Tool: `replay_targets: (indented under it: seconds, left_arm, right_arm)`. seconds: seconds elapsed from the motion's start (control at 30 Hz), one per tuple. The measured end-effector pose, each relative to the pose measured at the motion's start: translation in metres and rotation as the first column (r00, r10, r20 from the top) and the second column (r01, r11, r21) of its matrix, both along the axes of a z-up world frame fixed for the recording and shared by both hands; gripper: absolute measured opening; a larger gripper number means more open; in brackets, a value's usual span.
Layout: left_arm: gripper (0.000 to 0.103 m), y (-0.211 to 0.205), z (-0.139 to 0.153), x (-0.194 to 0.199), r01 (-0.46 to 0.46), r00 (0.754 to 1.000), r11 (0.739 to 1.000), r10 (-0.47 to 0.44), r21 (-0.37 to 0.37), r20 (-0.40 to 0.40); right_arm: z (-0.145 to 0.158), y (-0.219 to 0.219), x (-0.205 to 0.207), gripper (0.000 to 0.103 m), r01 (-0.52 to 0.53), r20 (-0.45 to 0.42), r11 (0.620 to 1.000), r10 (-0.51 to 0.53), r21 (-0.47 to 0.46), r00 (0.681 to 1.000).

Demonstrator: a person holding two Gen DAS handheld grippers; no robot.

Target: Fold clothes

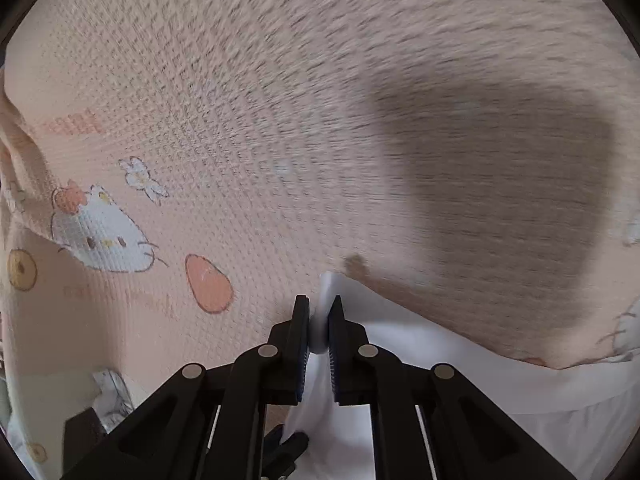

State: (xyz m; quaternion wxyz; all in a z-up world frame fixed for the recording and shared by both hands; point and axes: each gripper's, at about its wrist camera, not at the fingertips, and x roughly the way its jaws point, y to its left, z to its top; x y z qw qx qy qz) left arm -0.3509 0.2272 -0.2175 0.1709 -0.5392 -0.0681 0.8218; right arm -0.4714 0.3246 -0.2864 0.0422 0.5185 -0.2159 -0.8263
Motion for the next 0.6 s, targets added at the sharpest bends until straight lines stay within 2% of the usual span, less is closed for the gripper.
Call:
replay_targets:
  seconds: [0.07,0.1,0.13,0.23,0.27,0.33,0.37,0.4,0.6]
  left_arm:
    - [0.007,-0.003,0.001,0.0,0.003,1.0,1.0,-0.003,0.021,0.01]
    - [0.007,-0.006,0.003,-0.001,0.004,1.0,0.999,-0.006,0.047,0.028]
    - [0.007,-0.009,0.006,0.001,-0.004,0.999,0.998,0.002,0.066,0.038]
    - [0.01,-0.019,0.014,0.004,-0.033,0.997,0.992,0.024,0.124,0.071]
    - [0.016,-0.022,0.015,0.005,-0.039,0.997,0.99,0.028,0.136,0.079]
    - [0.043,-0.027,0.011,0.007,-0.037,0.997,0.991,0.027,0.13,0.078]
    - [0.063,-0.029,0.009,0.008,-0.036,0.997,0.991,0.026,0.127,0.078]
    - [0.066,-0.031,0.007,0.009,-0.035,0.997,0.992,0.025,0.124,0.077]
    - [0.066,-0.044,-0.005,0.016,-0.027,0.997,0.995,0.02,0.098,0.073]
  right_arm:
    - [0.0,-0.003,-0.004,0.025,-0.007,0.01,0.999,0.007,-0.036,1.0]
    - [0.003,-0.003,-0.003,0.045,0.005,0.004,0.999,-0.005,-0.038,1.0]
    - [0.007,-0.002,-0.001,0.056,0.021,-0.003,0.999,-0.021,-0.036,1.0]
    - [0.018,-0.003,0.004,0.059,0.008,-0.042,0.999,-0.01,-0.051,0.999]
    - [0.02,-0.004,0.006,0.06,-0.01,-0.036,0.999,0.008,-0.054,0.999]
    - [0.023,-0.003,0.013,0.06,-0.028,0.0,1.0,0.028,-0.013,1.0]
    - [0.024,-0.004,0.017,0.06,-0.044,0.005,0.999,0.044,0.003,0.999]
    - [0.026,-0.004,0.022,0.06,-0.065,0.005,0.998,0.064,0.026,0.998]
    - [0.026,0.001,0.056,0.06,-0.144,0.064,0.975,0.135,0.167,0.989]
